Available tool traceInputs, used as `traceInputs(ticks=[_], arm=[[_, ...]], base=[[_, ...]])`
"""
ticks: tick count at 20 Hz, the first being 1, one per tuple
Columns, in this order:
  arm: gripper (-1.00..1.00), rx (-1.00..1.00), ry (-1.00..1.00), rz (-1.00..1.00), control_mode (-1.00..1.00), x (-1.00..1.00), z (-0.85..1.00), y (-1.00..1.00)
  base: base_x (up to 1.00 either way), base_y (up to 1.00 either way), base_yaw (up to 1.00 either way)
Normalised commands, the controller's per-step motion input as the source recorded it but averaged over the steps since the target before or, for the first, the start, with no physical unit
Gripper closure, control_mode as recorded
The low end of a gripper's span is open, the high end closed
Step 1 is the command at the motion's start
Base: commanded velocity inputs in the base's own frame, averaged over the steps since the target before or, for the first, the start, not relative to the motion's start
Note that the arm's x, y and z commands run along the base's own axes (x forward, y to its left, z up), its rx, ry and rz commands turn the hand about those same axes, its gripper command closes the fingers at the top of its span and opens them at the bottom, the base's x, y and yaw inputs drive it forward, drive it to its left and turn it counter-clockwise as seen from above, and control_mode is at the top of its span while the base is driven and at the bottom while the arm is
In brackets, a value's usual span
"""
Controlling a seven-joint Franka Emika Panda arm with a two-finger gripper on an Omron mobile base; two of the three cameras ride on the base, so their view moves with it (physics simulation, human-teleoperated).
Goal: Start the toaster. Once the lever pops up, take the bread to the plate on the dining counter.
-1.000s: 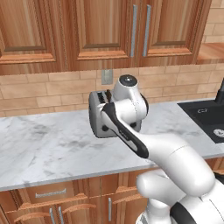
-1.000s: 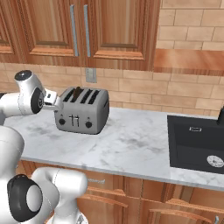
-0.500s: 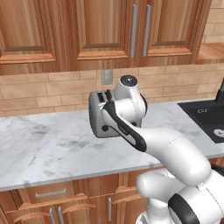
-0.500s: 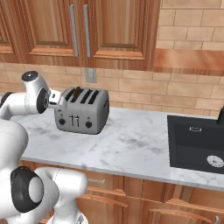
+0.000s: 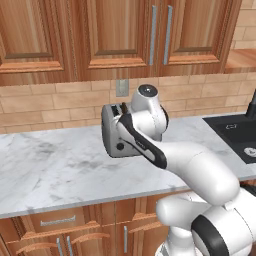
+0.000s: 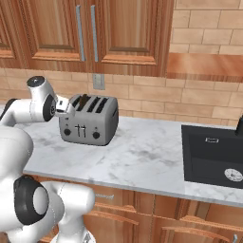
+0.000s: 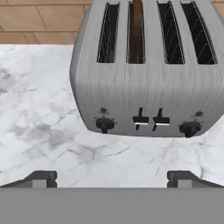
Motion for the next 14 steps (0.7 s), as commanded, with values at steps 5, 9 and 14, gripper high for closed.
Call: traceInputs(ticks=[5,9,14], arm=[[-1.0,0.0,0.0,0.0,-1.0,0.15,0.0,-0.04],[-1.0,0.0,0.0,0.0,-1.0,0.22,-0.02,-0.08],[-1.0,0.01,0.0,0.0,-1.0,0.2,-0.04,-0.08]], base=[[0.0,0.0,0.0],[0.0,0.0,0.0],[0.0,0.0,0.0]])
